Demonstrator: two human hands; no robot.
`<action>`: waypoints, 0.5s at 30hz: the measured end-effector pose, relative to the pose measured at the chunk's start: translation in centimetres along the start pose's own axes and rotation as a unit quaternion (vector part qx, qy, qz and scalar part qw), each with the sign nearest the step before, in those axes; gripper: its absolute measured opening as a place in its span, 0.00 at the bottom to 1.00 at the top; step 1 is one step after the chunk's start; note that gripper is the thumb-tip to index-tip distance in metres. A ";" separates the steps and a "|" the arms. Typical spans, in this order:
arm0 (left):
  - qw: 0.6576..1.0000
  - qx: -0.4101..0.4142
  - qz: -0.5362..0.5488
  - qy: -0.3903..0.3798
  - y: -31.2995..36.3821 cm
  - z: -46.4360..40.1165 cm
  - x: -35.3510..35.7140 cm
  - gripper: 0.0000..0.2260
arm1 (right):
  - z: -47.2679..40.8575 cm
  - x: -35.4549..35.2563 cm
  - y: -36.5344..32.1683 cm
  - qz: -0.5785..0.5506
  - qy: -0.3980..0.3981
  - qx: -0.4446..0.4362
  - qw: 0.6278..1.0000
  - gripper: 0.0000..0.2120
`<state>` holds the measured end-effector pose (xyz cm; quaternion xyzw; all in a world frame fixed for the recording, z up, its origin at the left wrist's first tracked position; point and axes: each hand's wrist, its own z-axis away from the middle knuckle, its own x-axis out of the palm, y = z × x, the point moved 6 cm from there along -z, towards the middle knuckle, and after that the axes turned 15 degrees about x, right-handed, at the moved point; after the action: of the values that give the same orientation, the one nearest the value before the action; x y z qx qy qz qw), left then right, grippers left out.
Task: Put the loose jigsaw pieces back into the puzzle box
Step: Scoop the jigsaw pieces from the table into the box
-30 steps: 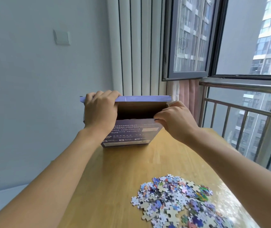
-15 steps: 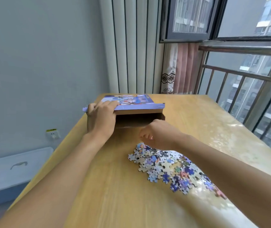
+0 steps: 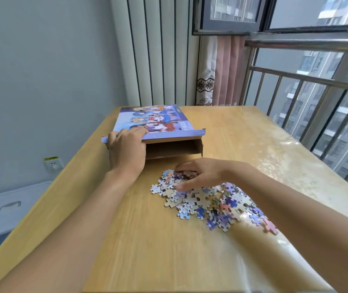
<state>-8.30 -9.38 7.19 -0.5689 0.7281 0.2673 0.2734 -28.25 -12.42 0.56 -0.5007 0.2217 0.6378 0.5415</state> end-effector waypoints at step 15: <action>0.998 -0.015 0.061 -0.004 -2.1 2.4 -0.2 0.06 | 2.5 0.4 2.4 0.017 0.017 0.028 0.999 0.54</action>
<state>-5.97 -7.96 5.45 -0.5265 0.7561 0.2969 0.2510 -31.34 -10.94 0.58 -0.4925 0.2571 0.6319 0.5404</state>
